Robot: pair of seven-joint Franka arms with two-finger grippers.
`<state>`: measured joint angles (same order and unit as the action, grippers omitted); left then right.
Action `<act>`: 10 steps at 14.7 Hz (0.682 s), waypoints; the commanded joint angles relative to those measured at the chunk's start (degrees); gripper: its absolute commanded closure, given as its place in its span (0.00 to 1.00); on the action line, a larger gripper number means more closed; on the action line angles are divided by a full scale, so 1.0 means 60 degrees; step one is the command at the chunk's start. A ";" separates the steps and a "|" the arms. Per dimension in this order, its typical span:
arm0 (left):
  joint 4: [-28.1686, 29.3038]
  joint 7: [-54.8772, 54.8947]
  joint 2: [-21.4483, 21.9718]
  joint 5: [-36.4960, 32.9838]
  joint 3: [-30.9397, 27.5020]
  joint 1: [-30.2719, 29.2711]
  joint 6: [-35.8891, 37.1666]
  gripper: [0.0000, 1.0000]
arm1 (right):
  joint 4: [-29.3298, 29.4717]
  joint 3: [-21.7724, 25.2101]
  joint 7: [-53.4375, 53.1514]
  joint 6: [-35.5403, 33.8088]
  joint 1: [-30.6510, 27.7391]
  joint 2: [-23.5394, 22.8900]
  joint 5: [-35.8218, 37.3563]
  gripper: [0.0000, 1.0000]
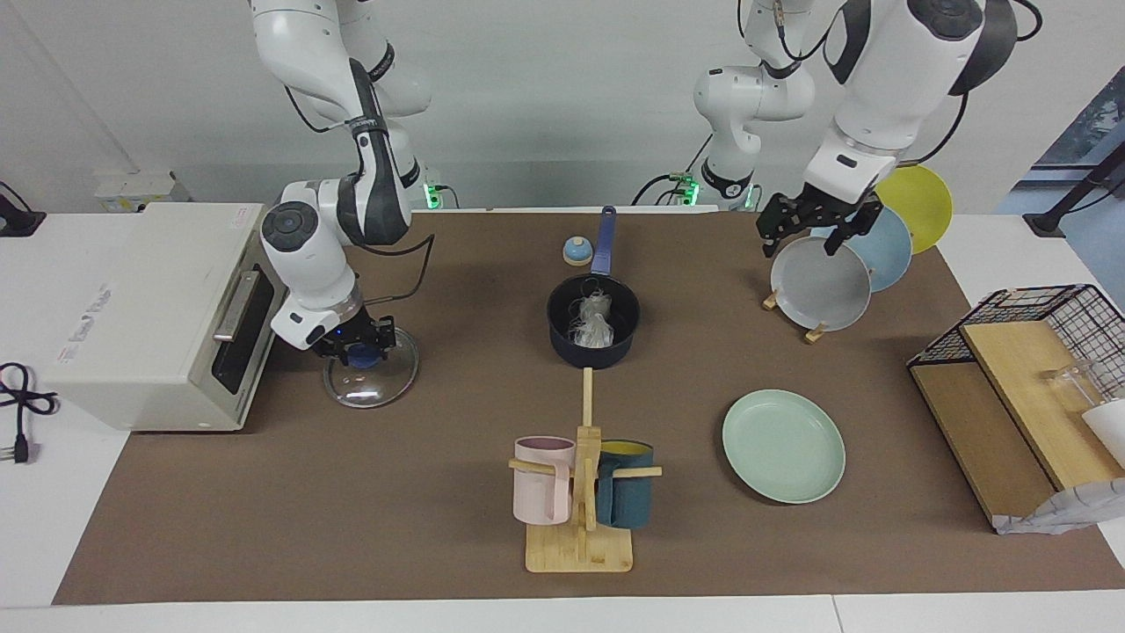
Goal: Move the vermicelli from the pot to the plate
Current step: 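Lower the lid onto the table while the left gripper reaches the pot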
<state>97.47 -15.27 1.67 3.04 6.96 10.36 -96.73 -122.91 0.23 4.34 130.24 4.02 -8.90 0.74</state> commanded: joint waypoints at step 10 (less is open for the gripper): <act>0.2344 -0.1894 -0.2195 0.0388 -0.0062 0.3912 -0.4766 0.00 | 0.5203 0.0049 0.0185 -0.6571 -0.0361 0.0588 0.0082 0.00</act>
<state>110.06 -27.49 -11.63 4.65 7.65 32.91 -123.60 -97.69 0.54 4.34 96.37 2.88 -5.16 0.82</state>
